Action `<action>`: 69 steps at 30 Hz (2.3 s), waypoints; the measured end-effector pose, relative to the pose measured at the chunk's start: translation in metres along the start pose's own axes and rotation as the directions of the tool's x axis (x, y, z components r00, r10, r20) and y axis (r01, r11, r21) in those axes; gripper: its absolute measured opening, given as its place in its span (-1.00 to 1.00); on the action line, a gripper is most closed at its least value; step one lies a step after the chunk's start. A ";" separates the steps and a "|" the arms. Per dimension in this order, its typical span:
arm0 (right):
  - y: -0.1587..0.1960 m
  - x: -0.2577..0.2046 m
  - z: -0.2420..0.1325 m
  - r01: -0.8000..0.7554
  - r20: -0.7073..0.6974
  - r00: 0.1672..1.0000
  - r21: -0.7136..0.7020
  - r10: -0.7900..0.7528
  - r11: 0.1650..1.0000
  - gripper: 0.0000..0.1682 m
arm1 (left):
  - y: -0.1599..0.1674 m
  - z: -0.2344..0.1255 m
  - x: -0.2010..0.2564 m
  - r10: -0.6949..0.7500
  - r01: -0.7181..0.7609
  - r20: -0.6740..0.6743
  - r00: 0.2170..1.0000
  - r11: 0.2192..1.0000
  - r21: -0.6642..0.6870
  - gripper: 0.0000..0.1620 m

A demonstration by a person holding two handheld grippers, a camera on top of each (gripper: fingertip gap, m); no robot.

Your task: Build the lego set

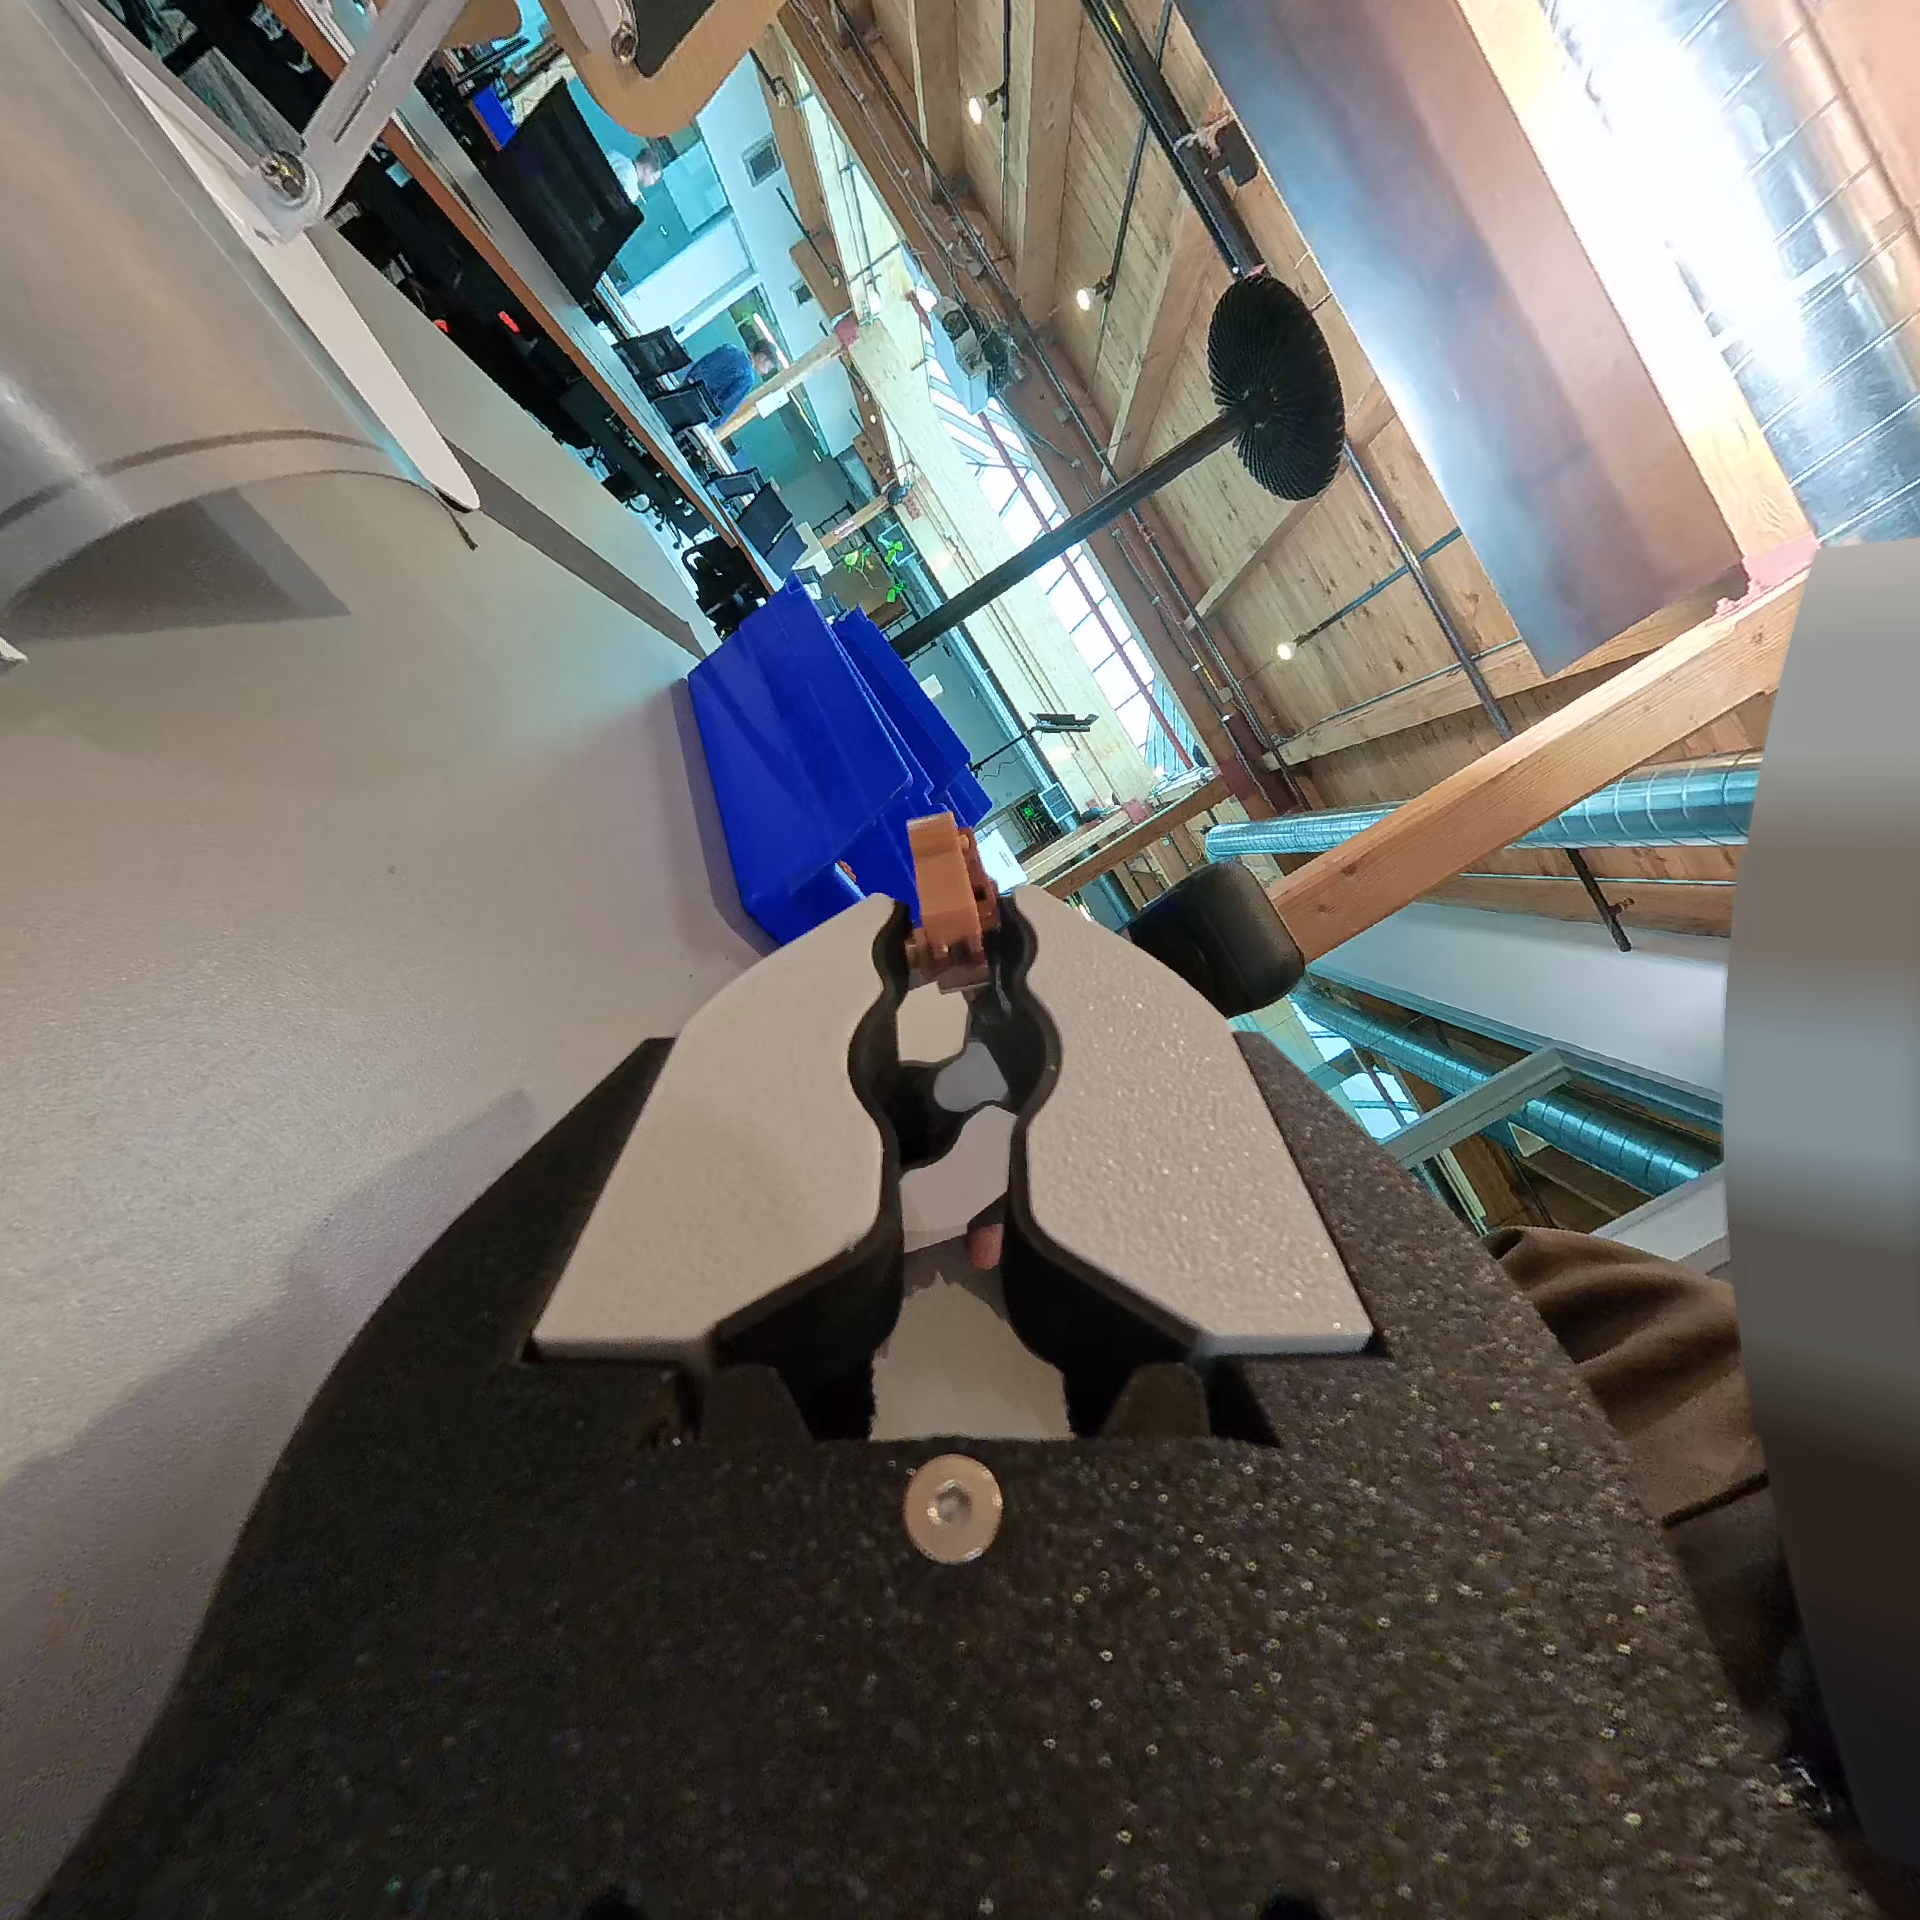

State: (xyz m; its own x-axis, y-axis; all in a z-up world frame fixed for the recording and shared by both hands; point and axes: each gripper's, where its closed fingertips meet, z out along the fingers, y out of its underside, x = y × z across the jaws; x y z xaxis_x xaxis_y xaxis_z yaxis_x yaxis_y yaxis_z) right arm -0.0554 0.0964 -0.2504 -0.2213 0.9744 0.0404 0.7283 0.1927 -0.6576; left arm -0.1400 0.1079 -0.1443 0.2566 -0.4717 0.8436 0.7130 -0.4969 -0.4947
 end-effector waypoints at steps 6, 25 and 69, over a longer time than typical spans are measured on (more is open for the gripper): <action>0.002 -0.024 -0.003 0.058 0.059 0.997 0.003 -0.058 0.998 -0.66 | 0.000 0.000 0.000 -0.005 0.005 -0.002 1.000 1.000 0.002 -0.80; 0.003 -0.017 -0.006 0.077 0.019 0.997 0.084 -0.079 0.993 -0.73 | 0.001 0.000 -0.001 -0.014 0.014 -0.003 1.000 1.000 -0.003 -0.80; -0.011 -0.006 0.012 0.064 -0.071 0.996 0.038 -0.061 0.997 -0.86 | 0.002 0.002 0.009 0.008 -0.008 -0.021 1.000 1.000 -0.008 -0.80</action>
State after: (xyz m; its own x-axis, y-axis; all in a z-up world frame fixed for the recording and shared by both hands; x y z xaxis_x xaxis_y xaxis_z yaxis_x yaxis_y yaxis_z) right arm -0.0700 0.0873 -0.2522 -0.2189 0.9666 0.1334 0.6877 0.2498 -0.6817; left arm -0.1347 0.1041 -0.1376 0.2487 -0.4910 0.8349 0.7054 -0.4989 -0.5035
